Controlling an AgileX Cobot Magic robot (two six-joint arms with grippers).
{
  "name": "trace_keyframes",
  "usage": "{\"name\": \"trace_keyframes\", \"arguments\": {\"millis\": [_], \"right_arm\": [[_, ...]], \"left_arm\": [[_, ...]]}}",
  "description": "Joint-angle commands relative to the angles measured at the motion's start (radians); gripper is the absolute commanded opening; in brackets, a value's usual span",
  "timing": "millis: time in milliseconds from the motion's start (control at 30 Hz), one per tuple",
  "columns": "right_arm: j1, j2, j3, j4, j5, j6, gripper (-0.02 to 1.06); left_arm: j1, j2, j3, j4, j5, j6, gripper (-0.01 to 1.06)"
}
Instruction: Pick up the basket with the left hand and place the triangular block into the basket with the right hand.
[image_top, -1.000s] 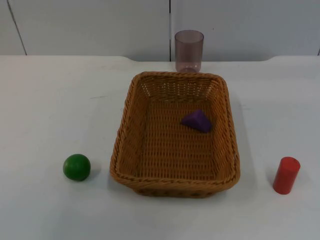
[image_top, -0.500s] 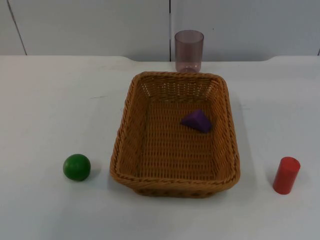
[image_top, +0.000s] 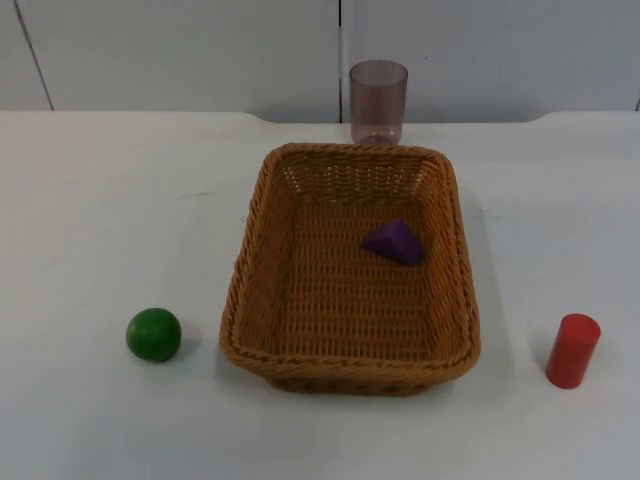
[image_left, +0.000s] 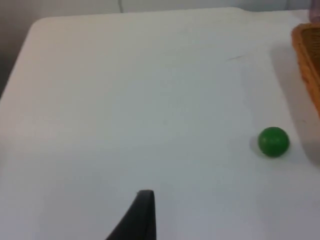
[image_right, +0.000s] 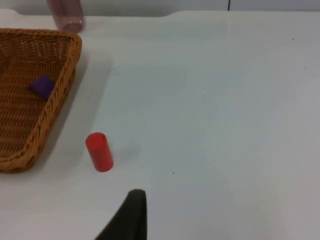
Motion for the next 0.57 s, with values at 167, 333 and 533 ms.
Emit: {"name": "trace_keyframes", "arguments": {"millis": [167, 333, 533], "right_arm": [[-0.003, -0.004, 0.001, -0.002, -0.013, 0.007, 1.05], [-0.003, -0.004, 0.001, 0.001, -0.013, 0.007, 1.05], [-0.003, -0.004, 0.001, 0.001, -0.013, 0.007, 1.05]], "left_arm": [[0.091, -0.003, 0.005, -0.006, -0.006, 0.002, 1.05], [0.091, -0.003, 0.005, -0.004, -0.006, 0.002, 1.05], [0.077, -0.003, 0.005, -0.004, -0.006, 0.002, 1.05]]}}
